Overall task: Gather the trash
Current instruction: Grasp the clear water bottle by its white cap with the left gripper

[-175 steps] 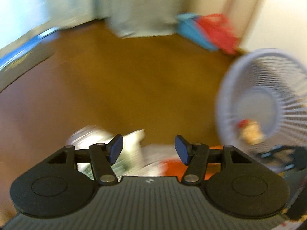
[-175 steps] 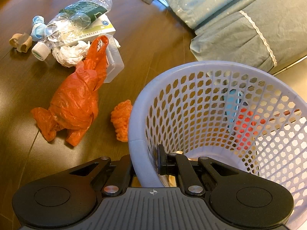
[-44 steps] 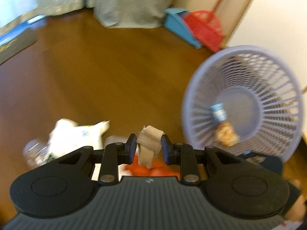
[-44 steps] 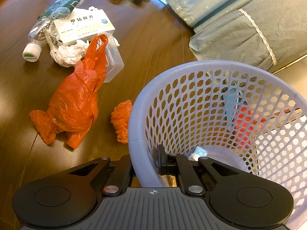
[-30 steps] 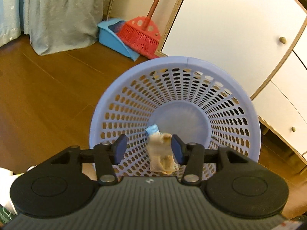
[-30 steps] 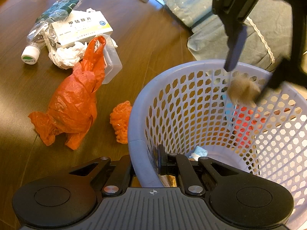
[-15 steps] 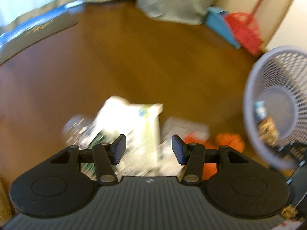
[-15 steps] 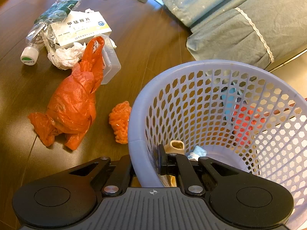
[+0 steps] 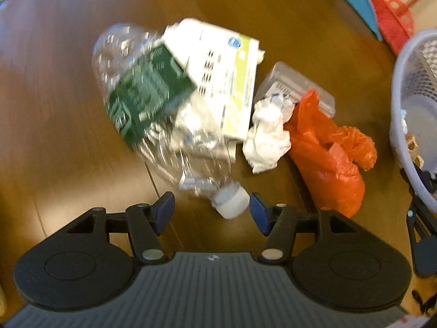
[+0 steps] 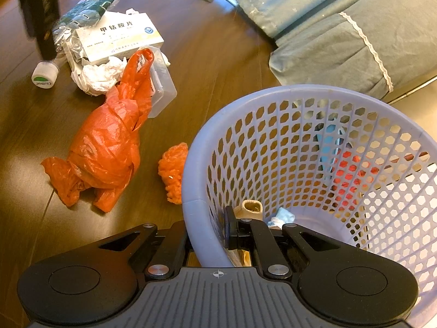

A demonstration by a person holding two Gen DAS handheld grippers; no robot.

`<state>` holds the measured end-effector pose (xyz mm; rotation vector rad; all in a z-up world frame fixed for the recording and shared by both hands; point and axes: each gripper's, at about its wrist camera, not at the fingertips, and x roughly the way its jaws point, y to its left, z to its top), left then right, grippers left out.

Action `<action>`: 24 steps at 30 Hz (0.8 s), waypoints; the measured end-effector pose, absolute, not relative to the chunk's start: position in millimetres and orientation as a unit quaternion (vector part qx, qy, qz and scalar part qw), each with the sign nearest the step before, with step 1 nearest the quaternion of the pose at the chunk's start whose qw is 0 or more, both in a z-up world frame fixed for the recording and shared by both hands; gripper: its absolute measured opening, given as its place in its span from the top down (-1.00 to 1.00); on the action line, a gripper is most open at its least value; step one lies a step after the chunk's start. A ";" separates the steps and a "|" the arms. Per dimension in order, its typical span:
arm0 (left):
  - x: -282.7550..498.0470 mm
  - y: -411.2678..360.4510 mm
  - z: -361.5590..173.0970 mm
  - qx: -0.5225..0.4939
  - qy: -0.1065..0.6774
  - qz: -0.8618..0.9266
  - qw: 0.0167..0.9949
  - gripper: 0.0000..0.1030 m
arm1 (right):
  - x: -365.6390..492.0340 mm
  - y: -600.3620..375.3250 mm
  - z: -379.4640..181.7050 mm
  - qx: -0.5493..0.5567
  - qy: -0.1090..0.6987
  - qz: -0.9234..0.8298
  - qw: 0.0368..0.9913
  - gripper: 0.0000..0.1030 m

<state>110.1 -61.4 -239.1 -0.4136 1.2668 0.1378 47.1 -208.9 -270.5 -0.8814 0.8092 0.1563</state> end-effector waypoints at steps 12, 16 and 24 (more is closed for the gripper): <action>109.8 -58.9 -259.6 -0.296 0.556 0.136 0.765 0.29 | 45.9 -208.4 -271.1 -0.415 0.381 0.073 0.823 0.93; 107.7 -57.0 -253.2 -0.273 0.563 0.132 0.769 0.44 | 45.9 -208.5 -271.1 -0.415 0.381 0.073 0.823 0.93; 90.2 -52.2 -220.9 -0.175 0.558 0.112 0.804 0.45 | 45.3 -208.4 -272.3 -0.412 0.381 0.071 0.825 0.93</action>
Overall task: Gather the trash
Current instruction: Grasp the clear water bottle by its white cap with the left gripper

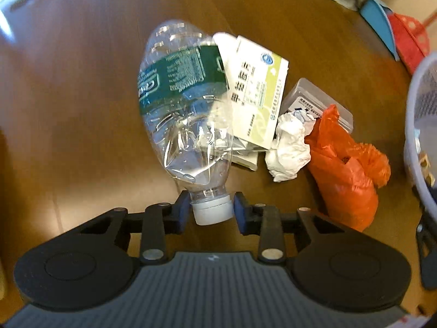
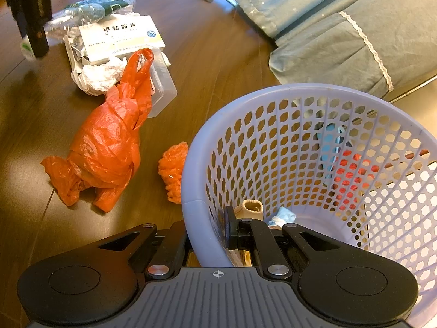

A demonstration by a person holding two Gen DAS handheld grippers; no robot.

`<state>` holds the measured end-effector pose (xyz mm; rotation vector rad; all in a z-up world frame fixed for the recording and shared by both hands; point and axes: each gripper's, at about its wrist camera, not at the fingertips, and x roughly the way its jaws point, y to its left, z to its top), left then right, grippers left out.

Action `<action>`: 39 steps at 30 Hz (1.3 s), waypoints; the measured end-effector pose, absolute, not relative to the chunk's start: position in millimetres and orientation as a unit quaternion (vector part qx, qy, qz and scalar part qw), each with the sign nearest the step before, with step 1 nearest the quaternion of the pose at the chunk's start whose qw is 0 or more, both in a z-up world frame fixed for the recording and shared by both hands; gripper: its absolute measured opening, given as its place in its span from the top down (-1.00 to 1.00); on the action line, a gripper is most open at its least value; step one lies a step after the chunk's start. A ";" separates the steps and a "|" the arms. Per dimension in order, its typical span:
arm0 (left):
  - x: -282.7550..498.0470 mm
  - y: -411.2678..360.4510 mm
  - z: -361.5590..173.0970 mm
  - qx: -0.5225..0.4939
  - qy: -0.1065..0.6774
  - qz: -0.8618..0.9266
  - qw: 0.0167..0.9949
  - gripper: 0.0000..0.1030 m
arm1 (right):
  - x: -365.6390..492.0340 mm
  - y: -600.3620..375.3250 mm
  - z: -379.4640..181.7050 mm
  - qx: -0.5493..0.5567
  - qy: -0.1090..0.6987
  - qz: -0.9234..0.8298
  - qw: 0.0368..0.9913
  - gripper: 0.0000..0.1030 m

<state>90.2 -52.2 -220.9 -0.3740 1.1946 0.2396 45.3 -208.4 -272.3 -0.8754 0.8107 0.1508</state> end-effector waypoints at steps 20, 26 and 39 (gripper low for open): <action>138.0 -46.1 -209.9 -0.105 0.499 0.033 0.860 0.45 | 48.3 -207.6 -271.3 -0.415 0.382 0.072 0.823 0.92; 147.0 -48.1 -225.5 -0.093 0.514 0.041 0.852 0.43 | 48.4 -207.3 -271.4 -0.416 0.383 0.071 0.822 0.92; 159.0 -36.3 -231.8 -0.126 0.519 0.070 0.842 0.44 | 46.8 -206.3 -273.4 -0.418 0.383 0.071 0.820 0.92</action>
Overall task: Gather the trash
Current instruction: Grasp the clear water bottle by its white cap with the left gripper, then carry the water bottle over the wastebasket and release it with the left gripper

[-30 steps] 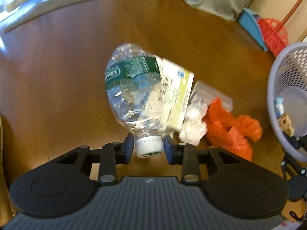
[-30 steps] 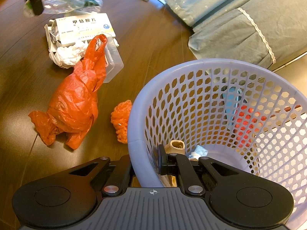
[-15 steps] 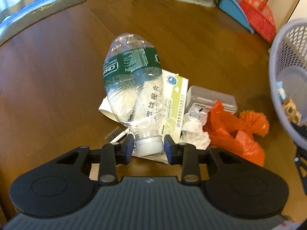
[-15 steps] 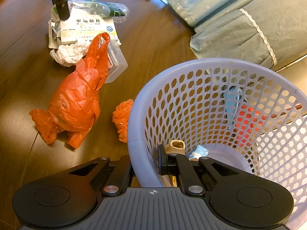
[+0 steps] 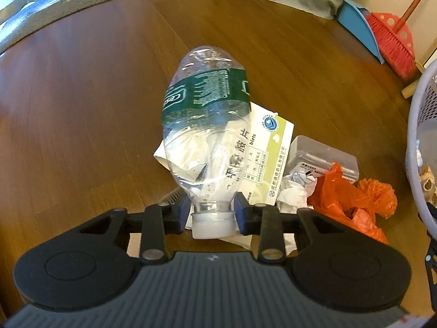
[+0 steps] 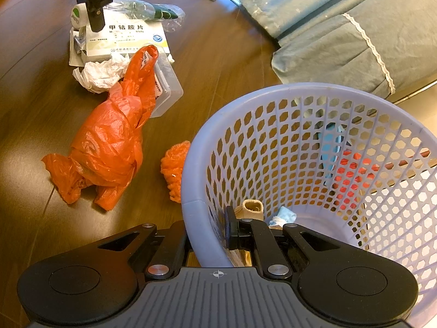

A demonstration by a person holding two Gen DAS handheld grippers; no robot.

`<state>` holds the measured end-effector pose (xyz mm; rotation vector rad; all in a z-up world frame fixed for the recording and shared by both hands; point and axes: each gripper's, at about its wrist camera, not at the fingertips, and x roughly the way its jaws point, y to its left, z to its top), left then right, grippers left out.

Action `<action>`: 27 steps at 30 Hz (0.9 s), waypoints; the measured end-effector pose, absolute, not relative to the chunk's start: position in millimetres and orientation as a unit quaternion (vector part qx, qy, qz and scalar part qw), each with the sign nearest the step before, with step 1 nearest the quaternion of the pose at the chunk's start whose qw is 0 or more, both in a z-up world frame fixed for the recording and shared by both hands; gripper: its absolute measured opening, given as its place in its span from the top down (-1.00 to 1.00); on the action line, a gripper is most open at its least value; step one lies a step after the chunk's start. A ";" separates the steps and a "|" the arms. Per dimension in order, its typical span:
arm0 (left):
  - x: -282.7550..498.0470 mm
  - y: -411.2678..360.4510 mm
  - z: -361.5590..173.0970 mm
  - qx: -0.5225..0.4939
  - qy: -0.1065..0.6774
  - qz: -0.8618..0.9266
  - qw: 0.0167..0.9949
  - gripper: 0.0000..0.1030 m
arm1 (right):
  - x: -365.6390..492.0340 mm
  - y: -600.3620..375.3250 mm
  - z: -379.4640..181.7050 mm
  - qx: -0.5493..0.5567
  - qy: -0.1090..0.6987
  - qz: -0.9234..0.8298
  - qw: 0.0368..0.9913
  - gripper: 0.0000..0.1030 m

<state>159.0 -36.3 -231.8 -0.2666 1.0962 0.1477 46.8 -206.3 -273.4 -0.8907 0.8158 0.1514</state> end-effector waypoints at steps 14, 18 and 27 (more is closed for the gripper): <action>149.3 -6.0 -171.5 -0.099 0.552 0.002 0.828 0.45 | 50.3 -205.6 -272.4 -0.408 0.382 0.066 0.826 0.92; 150.0 -0.6 -146.1 -0.048 0.556 -0.033 0.829 0.45 | 50.7 -207.1 -270.7 -0.406 0.381 0.067 0.828 0.92; 157.0 0.3 -96.6 0.003 0.541 -0.109 0.834 0.45 | 51.1 -207.3 -269.3 -0.403 0.381 0.066 0.829 0.92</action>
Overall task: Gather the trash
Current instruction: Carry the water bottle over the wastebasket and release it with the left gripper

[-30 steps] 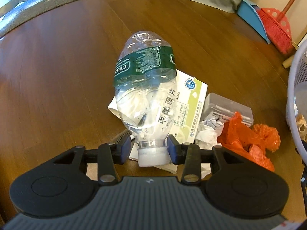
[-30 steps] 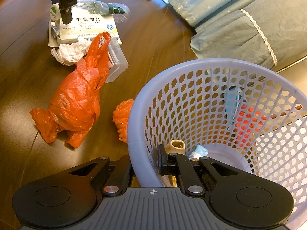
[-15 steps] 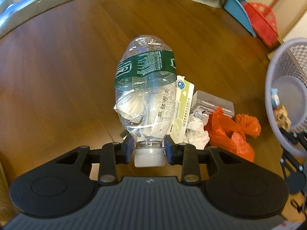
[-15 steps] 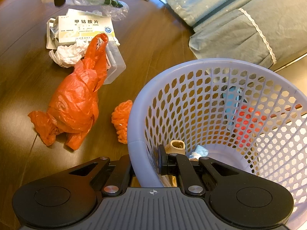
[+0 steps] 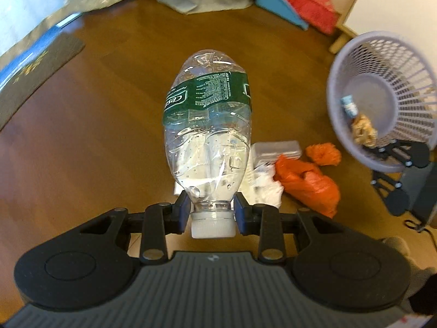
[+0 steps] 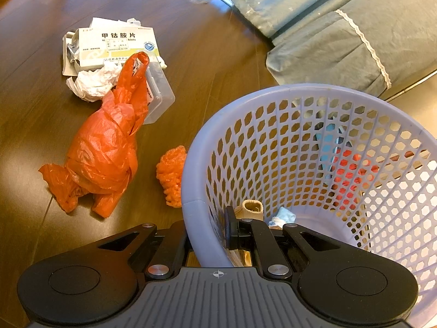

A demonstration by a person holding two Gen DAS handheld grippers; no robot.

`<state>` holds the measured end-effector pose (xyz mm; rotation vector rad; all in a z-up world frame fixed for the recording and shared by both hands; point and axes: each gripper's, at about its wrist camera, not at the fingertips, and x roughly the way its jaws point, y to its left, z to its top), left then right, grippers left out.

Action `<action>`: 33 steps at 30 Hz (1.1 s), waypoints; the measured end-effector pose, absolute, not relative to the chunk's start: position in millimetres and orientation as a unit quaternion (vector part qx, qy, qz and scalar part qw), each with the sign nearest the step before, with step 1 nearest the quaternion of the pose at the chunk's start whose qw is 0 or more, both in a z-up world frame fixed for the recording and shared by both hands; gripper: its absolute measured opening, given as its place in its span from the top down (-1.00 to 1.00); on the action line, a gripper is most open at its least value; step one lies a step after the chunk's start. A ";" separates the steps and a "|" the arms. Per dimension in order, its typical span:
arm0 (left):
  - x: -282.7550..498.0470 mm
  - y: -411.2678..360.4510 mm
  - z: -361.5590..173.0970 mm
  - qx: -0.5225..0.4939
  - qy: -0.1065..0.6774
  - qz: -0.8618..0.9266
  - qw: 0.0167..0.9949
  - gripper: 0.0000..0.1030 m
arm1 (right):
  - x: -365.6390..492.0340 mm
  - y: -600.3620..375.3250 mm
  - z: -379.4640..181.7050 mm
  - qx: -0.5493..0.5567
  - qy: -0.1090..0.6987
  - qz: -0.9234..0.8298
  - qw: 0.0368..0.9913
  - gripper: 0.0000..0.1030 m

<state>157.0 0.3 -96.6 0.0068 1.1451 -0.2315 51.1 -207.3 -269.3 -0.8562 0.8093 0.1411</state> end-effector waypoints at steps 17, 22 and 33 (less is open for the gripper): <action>174.3 -98.5 -57.4 0.056 0.551 -0.364 0.749 0.45 | 49.3 -206.3 -271.2 -0.401 0.380 0.066 0.831 0.92; 212.1 -149.7 -76.5 0.038 0.536 -0.402 0.742 0.42 | 49.2 -207.6 -270.9 -0.397 0.378 0.066 0.834 0.92; 227.1 -114.5 -87.5 -0.065 0.466 -0.254 0.845 0.00 | 50.8 -211.0 -267.6 -0.391 0.379 0.064 0.836 0.92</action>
